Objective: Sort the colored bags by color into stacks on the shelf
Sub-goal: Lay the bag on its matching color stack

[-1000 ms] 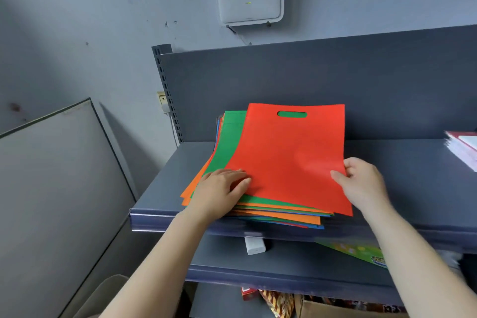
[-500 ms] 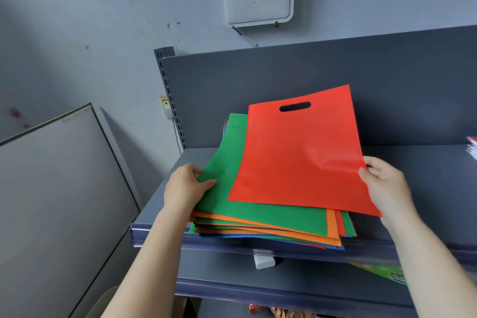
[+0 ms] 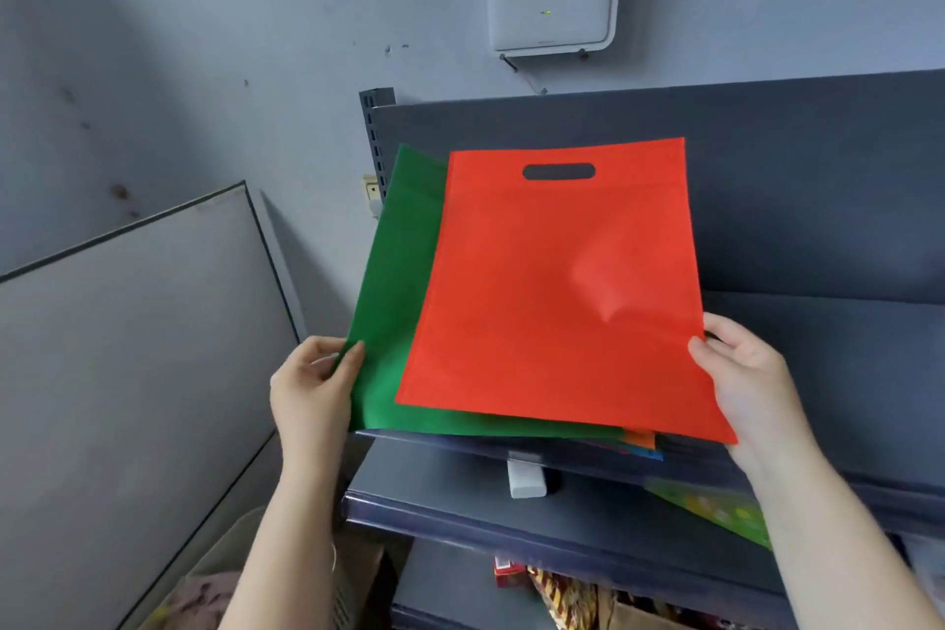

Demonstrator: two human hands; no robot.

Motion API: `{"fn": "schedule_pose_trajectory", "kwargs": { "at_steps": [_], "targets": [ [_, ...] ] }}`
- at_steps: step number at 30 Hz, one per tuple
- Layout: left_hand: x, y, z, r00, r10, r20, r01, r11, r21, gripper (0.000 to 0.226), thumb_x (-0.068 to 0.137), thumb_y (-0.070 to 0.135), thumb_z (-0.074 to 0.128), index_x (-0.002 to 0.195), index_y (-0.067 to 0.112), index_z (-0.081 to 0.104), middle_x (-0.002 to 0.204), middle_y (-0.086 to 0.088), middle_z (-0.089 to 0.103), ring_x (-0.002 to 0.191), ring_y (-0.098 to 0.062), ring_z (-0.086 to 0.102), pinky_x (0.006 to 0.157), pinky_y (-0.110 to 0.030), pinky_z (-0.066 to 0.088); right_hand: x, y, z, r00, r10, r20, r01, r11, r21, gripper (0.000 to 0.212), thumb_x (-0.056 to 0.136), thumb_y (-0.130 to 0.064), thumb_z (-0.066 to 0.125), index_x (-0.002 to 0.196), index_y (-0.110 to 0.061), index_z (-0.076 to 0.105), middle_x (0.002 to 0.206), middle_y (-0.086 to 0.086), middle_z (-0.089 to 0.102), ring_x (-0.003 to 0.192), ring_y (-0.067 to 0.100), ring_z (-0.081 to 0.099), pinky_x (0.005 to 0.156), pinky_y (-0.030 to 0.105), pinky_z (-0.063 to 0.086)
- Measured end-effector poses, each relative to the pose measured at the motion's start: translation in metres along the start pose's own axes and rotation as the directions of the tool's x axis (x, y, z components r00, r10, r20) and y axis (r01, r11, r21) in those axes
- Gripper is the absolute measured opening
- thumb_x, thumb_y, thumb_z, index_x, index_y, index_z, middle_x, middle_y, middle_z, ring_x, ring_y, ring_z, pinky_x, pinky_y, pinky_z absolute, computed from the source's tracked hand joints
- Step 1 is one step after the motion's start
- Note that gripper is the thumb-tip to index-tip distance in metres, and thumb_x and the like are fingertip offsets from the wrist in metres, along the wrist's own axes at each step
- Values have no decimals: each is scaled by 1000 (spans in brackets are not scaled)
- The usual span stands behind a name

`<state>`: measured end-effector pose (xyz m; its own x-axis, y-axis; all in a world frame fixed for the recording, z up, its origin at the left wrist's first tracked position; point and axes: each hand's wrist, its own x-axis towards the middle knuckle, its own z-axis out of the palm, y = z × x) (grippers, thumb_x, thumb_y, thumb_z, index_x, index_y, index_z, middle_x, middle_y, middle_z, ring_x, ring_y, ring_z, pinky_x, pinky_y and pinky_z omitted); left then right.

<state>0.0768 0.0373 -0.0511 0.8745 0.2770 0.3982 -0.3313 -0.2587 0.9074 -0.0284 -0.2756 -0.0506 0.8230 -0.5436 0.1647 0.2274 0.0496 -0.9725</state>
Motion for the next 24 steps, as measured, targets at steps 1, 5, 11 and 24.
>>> {"fn": "schedule_pose_trajectory", "kwargs": {
  "at_steps": [1, 5, 11, 24],
  "targets": [
    [-10, 0, -10, 999, -19, -40, 17, 999, -36, 21, 84, 6, 69, 67, 16, 60, 64, 0, 65, 48, 5, 48, 49, -15, 39, -6, -1, 4, 1000, 3, 28, -3, 1000, 12, 37, 97, -5, 47, 86, -30, 72, 85, -3, 75, 73, 10, 71, 55, 20, 54],
    [-53, 2, -52, 976, -101, -192, 75, 987, -140, 23, 86, 7, 68, 67, 17, 58, 66, -4, 65, 58, -10, 51, 52, -22, 41, -33, -1, 21, 992, 16, 125, -22, 998, 53, 30, 97, -6, 49, 94, -27, 70, 90, -2, 75, 77, 10, 71, 58, 20, 55],
    [-120, 6, -138, 907, -113, -406, 39, 982, -185, 21, 86, 6, 66, 69, 16, 59, 62, 5, 69, 54, -3, 57, 51, -15, 47, -83, 9, 60, 955, 48, 292, -88, 988, 125, 26, 96, -6, 50, 96, -26, 67, 83, -9, 75, 73, 3, 70, 54, 14, 52],
    [-257, 48, -343, 589, -1, -808, -18, 1000, -14, 18, 88, 7, 64, 72, 12, 56, 60, 4, 67, 52, -4, 57, 49, -16, 46, -228, 9, 212, 670, 59, 740, -265, 950, 163, 27, 94, 1, 49, 90, -19, 66, 74, -12, 73, 65, 0, 68, 54, 13, 52]
  ]
}}
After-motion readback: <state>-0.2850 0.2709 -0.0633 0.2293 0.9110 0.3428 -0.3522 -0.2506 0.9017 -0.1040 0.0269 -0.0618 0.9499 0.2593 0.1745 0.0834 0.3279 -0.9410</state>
